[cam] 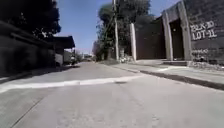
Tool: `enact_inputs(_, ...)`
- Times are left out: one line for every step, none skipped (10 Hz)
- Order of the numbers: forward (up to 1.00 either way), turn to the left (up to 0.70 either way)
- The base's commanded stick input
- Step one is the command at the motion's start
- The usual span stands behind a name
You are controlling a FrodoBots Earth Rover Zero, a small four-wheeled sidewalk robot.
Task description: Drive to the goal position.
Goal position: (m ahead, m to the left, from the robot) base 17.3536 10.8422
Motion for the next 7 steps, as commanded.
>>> enact_inputs(1.0,0.04)
enact_inputs(1.0,0.16)
enact_inputs(1.0,0.37)
enact_inputs(1.0,0.33)
enact_inputs(1.0,0.14)
enact_inputs(1.0,0.02)
enact_inputs(1.0,0.02)
